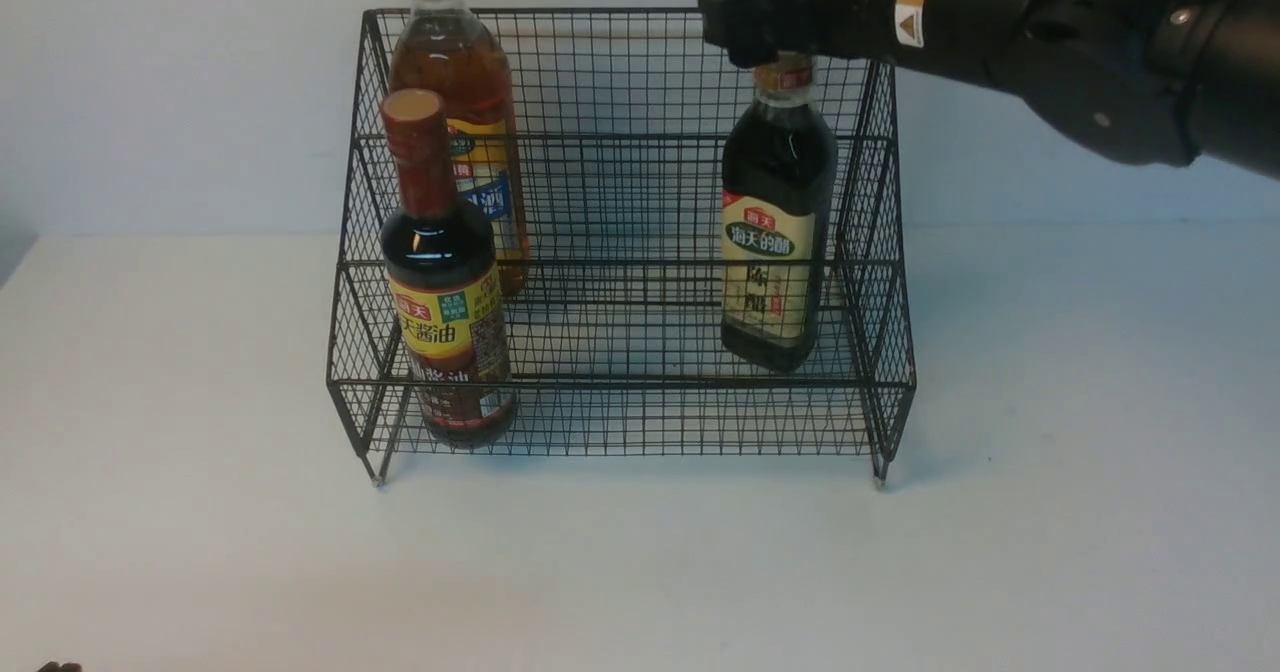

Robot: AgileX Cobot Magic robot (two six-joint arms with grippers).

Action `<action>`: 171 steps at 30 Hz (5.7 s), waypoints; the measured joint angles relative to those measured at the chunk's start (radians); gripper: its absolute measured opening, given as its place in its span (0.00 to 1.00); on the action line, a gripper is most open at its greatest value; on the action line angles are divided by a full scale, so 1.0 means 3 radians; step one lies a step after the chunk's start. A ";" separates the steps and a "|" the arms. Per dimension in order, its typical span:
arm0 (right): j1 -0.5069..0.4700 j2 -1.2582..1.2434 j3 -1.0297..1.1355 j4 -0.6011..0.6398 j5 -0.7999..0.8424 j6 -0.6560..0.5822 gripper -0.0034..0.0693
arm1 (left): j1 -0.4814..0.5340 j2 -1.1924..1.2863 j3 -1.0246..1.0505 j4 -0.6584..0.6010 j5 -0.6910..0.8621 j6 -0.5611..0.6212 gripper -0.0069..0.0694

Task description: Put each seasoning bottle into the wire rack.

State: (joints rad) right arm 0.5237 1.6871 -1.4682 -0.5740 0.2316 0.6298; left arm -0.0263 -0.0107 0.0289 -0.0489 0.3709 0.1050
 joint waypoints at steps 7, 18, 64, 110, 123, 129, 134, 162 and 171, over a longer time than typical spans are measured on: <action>0.0000 0.0077 0.0000 -0.0003 0.0038 0.0000 0.81 | 0.0000 0.0000 0.0000 0.0000 0.0000 0.0000 0.08; 0.0000 0.0201 0.0000 0.0003 0.0159 0.0070 0.45 | 0.0000 0.0000 0.0000 0.0000 0.0000 0.0000 0.08; 0.0000 0.0223 0.0020 0.0035 -0.0035 -0.0208 0.46 | 0.0000 0.0000 0.0000 0.0000 0.0000 0.0000 0.08; -0.0280 0.0231 -0.0031 0.2135 0.0055 -0.2328 0.46 | 0.0000 0.0000 0.0000 0.0000 0.0000 0.0000 0.08; -0.0280 0.0209 -0.0014 0.2082 0.0079 -0.2266 0.46 | 0.0000 0.0000 0.0000 0.0003 0.0000 0.0000 0.08; -0.0252 0.0209 -0.0014 0.2075 0.0075 -0.2266 0.46 | 0.0000 0.0000 0.0000 0.0003 0.0000 0.0000 0.08; -0.0210 0.0209 -0.0014 0.2086 0.0068 -0.2312 0.57 | 0.0000 0.0000 0.0000 0.0003 0.0000 0.0000 0.08; -0.0200 -0.1075 0.0556 0.1913 -0.0123 -0.2310 0.56 | 0.0000 0.0000 0.0000 0.0003 0.0000 0.0000 0.08; -0.0174 -0.1237 0.1906 0.2086 -0.1846 -0.2189 0.07 | 0.0000 0.0000 0.0000 0.0003 0.0004 0.0000 0.08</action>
State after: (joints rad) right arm 0.4714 1.3161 -0.8965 0.0519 -0.3221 -0.0270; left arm -0.0263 -0.0107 0.0289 -0.0480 0.3721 0.1050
